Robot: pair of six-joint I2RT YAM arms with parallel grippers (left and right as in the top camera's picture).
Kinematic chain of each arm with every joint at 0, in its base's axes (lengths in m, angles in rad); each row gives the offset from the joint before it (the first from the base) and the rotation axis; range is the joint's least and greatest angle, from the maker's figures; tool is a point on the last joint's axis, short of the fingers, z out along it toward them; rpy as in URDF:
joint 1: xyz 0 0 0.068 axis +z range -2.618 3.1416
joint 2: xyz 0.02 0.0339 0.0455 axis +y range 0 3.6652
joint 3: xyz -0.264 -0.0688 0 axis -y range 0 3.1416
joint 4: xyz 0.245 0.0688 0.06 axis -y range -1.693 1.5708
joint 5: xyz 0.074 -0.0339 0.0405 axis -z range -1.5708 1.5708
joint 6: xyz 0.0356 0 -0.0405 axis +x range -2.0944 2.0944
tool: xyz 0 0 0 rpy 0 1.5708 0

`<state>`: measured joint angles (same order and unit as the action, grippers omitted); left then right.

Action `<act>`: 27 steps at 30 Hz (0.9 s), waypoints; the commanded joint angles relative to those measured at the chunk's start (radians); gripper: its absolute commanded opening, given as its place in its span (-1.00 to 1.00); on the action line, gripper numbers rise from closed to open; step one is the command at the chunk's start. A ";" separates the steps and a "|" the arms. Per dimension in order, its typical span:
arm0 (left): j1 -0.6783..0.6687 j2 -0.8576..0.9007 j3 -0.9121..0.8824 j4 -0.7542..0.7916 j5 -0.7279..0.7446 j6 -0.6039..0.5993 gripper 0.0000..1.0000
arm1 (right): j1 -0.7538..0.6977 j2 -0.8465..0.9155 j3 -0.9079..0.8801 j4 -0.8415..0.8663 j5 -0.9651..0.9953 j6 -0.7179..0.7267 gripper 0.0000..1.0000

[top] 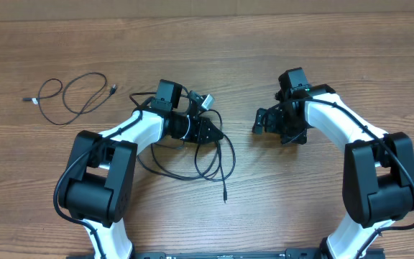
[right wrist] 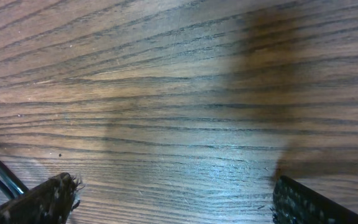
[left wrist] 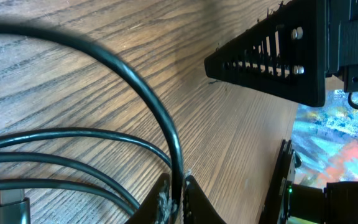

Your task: Untangle cables

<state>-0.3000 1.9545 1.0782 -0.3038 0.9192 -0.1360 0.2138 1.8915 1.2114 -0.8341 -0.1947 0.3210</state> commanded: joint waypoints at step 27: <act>-0.041 0.054 -0.011 0.024 -0.005 -0.044 -0.35 | -0.001 -0.006 0.012 0.003 0.008 0.005 1.00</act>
<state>-0.3222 1.9930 1.0775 -0.2821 0.9112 -0.1776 0.2138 1.8915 1.2114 -0.8341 -0.1944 0.3214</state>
